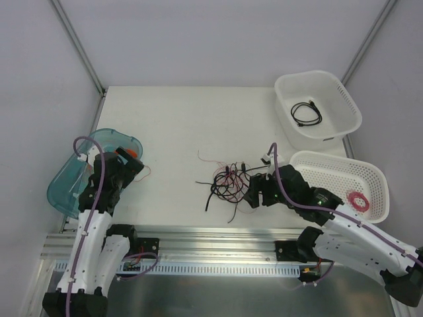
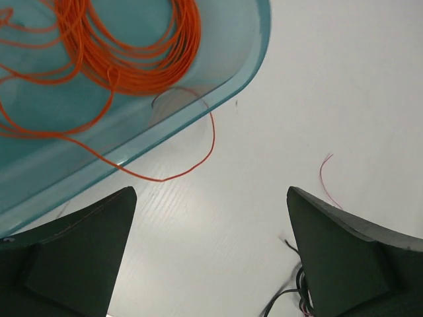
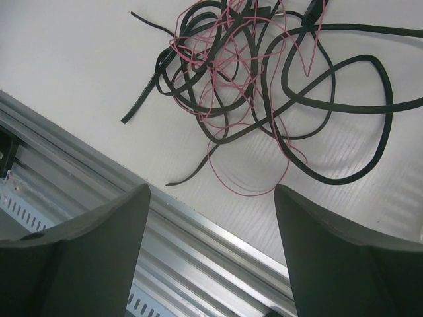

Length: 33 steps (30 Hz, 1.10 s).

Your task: Untangle the cables

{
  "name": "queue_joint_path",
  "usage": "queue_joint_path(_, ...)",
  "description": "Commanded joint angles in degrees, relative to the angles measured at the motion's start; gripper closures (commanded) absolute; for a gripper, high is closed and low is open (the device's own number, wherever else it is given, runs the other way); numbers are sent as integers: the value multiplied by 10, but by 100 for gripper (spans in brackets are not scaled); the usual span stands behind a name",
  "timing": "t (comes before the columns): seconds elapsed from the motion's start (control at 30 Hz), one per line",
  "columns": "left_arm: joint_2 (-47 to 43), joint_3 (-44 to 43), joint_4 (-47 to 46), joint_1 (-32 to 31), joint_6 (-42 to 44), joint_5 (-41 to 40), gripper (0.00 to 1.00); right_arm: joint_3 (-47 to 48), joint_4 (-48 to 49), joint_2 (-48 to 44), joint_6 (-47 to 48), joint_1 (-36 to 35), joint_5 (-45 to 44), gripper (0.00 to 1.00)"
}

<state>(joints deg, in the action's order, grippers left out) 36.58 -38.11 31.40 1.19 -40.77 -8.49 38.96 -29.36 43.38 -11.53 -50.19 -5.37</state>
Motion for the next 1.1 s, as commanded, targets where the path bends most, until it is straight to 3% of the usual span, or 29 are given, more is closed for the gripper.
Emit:
queue_joint_path(0.0,17,39,2,-53,-138,-67,1,-6,20,-17,5,-4,-9,20)
queue_joint_path(0.13,59,72,-18,-144,-231,-174,4,-13,21,-26,15,-3,-9,19)
queue_joint_path(0.27,85,90,-19,-209,-356,-271,15,-22,26,-36,22,-4,-8,18)
queue_joint_path(0.47,154,90,-20,-280,-473,-415,32,-41,33,-45,40,-3,-7,17)
queue_joint_path(0.6,211,82,-17,-288,-507,-442,37,-45,30,-44,54,-4,-6,16)
queue_joint_path(0.83,234,98,-17,-289,-563,-491,51,-57,29,-63,69,-3,-5,16)
queue_joint_path(0.97,244,85,-16,-289,-540,-472,74,-62,29,-63,70,-3,-7,16)
queue_joint_path(1.0,241,83,-16,-289,-535,-465,85,-63,27,-63,69,-3,-8,16)
queue_joint_path(1.07,232,84,-16,-289,-519,-447,94,-60,27,-64,70,-3,-8,16)
